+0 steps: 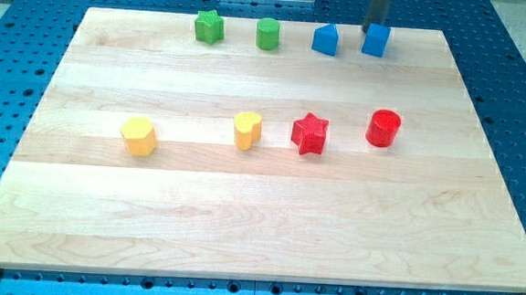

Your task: Place the green star at top left

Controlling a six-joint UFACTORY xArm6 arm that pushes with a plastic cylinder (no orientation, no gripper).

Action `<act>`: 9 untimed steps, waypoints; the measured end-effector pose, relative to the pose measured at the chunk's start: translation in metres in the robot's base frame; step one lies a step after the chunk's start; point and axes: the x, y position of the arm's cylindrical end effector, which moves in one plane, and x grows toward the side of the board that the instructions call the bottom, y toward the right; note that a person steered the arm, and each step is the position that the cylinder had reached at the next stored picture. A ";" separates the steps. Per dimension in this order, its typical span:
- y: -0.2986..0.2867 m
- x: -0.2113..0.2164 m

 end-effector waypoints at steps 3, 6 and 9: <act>-0.177 0.004; -0.249 0.046; -0.307 0.057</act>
